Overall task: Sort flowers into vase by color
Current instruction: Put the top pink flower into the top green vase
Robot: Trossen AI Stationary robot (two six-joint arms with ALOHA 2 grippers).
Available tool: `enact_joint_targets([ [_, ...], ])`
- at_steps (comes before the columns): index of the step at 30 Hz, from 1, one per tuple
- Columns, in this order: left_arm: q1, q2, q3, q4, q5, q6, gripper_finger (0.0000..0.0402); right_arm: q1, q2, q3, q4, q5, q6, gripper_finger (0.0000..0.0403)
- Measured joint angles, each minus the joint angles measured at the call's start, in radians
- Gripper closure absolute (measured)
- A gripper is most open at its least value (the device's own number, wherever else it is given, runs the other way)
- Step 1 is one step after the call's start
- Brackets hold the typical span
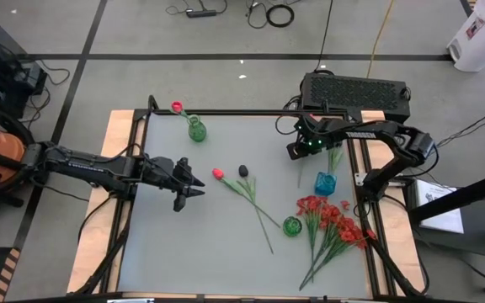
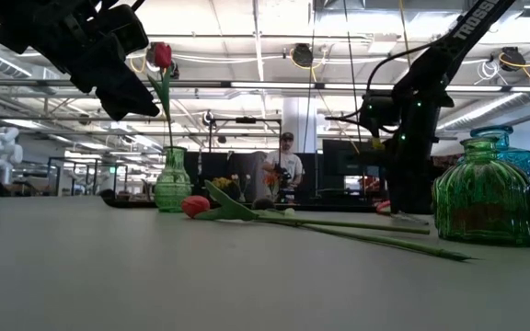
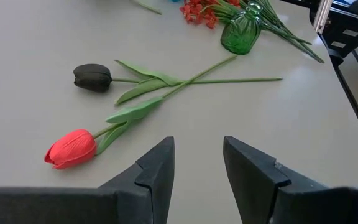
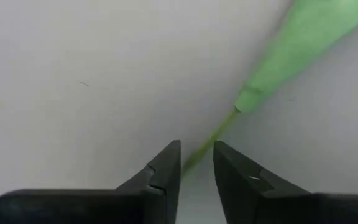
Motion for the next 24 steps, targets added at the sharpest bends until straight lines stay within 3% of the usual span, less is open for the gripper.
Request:
enact_joint_targets([
  [8, 0.0, 0.0, 0.0, 0.0, 0.0, -0.001, 0.0257, 0.0, -0.001, 0.0, 0.004, 0.003, 0.0, 0.0396],
  [24, 0.0, 0.0, 0.0, 0.0, 0.0, -0.003, 0.0257, 0.0, 0.017, 0.002, 0.003, 0.003, -0.013, 0.0376],
])
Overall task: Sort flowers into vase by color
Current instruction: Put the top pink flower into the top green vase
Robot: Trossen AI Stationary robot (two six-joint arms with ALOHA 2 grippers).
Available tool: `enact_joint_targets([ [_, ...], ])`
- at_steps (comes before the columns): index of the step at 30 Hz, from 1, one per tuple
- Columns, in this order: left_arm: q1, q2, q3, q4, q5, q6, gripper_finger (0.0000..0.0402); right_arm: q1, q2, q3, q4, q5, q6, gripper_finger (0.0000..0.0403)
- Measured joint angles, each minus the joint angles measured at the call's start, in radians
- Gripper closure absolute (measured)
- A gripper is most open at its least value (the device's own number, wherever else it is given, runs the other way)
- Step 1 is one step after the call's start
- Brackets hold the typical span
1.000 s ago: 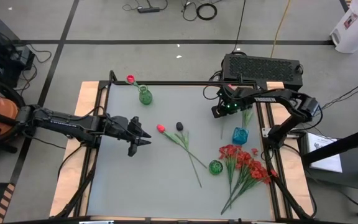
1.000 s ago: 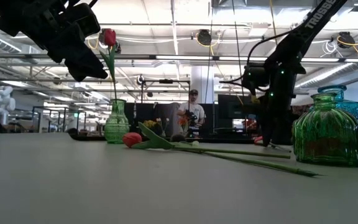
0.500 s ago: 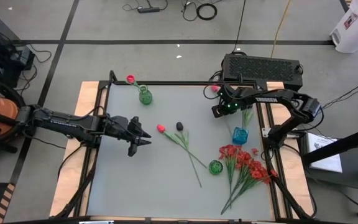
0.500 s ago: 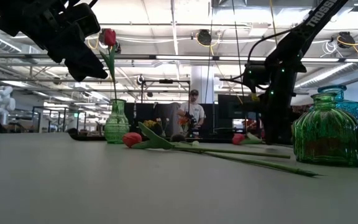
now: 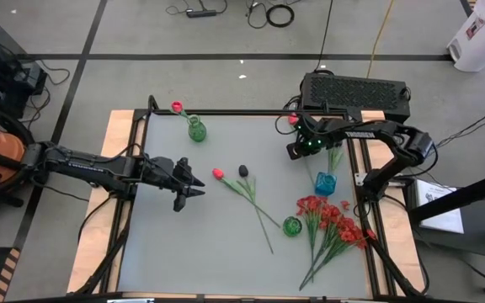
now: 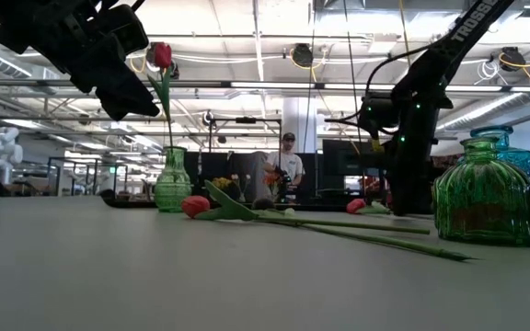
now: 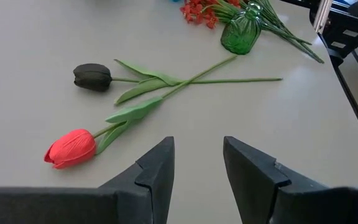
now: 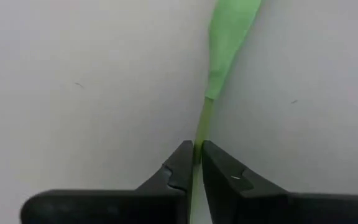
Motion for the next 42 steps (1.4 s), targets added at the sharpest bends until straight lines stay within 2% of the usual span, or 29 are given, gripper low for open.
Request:
enact_joint_targets([
  [6, 0.0, 0.0, 0.0, 0.0, 0.0, 0.0, 0.0257, 0.0, 0.032, 0.006, 0.003, -0.001, -0.006, 0.0378],
  [11, 0.0, 0.0, 0.0, 0.0, 0.0, 0.001, 0.0257, 0.0, 0.033, 0.006, 0.003, -0.002, -0.016, 0.0398],
  [21, 0.0, 0.0, 0.0, 0.0, 0.0, 0.003, 0.0257, 0.002, 0.023, 0.002, 0.007, -0.001, -0.039, 0.0401],
  [32, 0.0, 0.0, 0.0, 0.05, -0.002, 0.002, 0.0257, 0.009, -0.05, -0.002, 0.014, 0.0, -0.077, 0.0403],
  [42, 0.0, 0.0, 0.0, 0.149, -0.005, 0.002, 0.0257, 0.071, -0.161, 0.0, 0.065, -0.005, -0.119, 0.0403],
])
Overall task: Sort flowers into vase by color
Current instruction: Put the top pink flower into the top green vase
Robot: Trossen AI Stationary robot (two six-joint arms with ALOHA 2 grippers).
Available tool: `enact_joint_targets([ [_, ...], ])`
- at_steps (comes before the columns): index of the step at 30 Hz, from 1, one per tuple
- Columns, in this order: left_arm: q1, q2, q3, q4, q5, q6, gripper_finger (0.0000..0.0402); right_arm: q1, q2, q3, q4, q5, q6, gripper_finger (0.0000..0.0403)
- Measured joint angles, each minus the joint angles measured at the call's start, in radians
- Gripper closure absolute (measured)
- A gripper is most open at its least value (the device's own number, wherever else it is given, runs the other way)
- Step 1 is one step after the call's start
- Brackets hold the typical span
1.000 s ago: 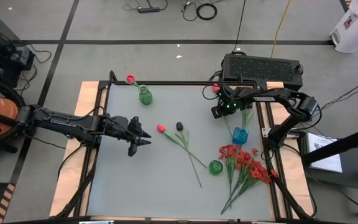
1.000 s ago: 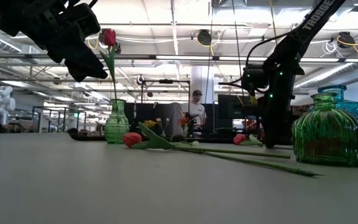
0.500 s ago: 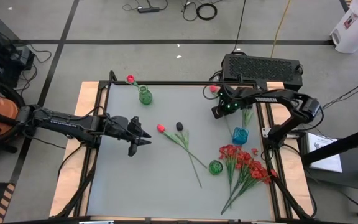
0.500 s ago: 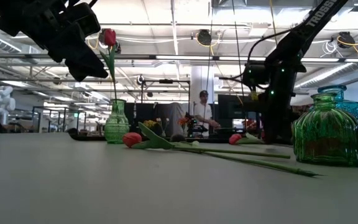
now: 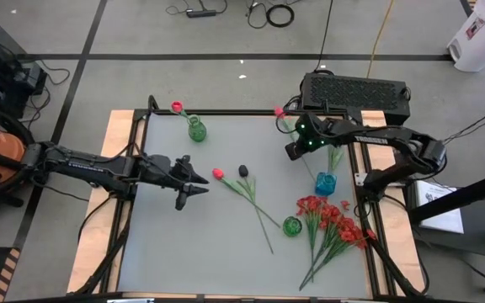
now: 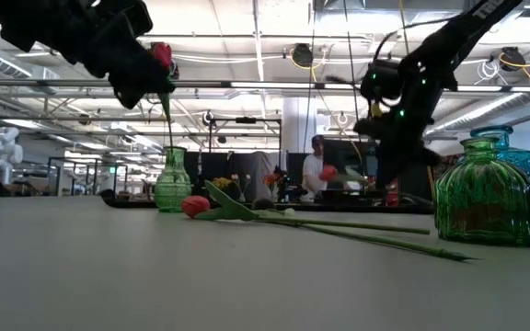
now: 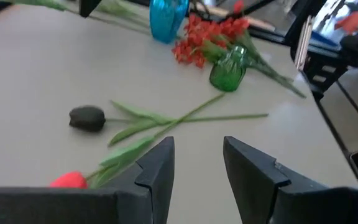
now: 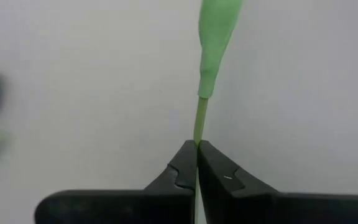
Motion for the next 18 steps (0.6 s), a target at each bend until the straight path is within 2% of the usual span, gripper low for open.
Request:
enact_joint_targets([
  [9, 0.0, 0.0, 0.0, 0.121, 0.0, 0.002, 0.0257, 0.089, -0.173, 0.0, 0.105, -0.003, -0.024, 0.0402],
  [18, 0.0, 0.0, 0.0, 0.242, 0.0, 0.036, 0.0257, 0.242, -0.301, 0.001, 0.252, -0.003, -0.096, 0.0402],
])
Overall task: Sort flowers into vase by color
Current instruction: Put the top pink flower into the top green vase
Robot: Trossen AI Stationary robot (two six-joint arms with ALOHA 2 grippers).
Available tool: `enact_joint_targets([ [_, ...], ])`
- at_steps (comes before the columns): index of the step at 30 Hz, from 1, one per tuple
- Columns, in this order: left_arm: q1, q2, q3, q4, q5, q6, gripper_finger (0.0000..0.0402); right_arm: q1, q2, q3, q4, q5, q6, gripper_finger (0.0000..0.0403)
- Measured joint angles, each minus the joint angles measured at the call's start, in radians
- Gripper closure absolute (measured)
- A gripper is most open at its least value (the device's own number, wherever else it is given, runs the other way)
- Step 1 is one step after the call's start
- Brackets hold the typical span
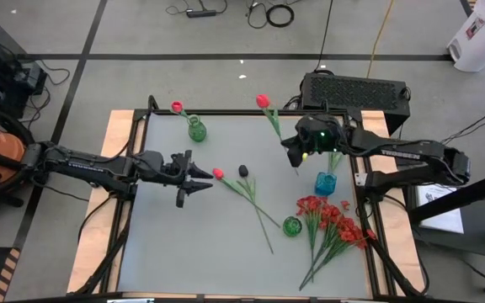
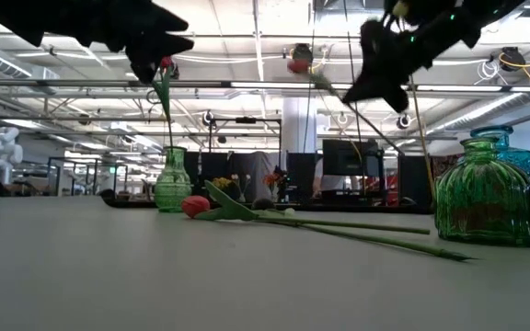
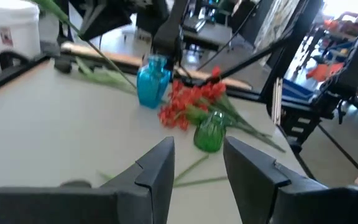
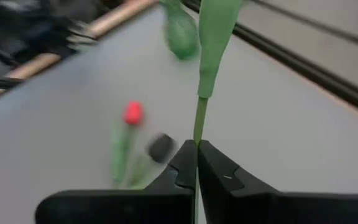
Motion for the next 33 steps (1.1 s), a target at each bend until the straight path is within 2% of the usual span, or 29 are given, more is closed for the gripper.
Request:
enact_joint_targets([
  [11, 0.0, 0.0, 0.0, 0.111, 0.0, 0.137, 0.0257, 0.212, -0.014, 0.002, 0.229, 0.007, -0.108, 0.0402],
  [20, 0.0, 0.0, 0.0, 0.222, 0.0, 0.199, 0.0257, 0.32, 0.007, 0.001, 0.373, 0.008, -0.196, 0.0402],
  [33, 0.0, 0.066, 0.0, 0.361, 0.0, 0.202, 0.0257, 0.363, 0.216, 0.001, 0.635, 0.009, -0.228, 0.0402],
])
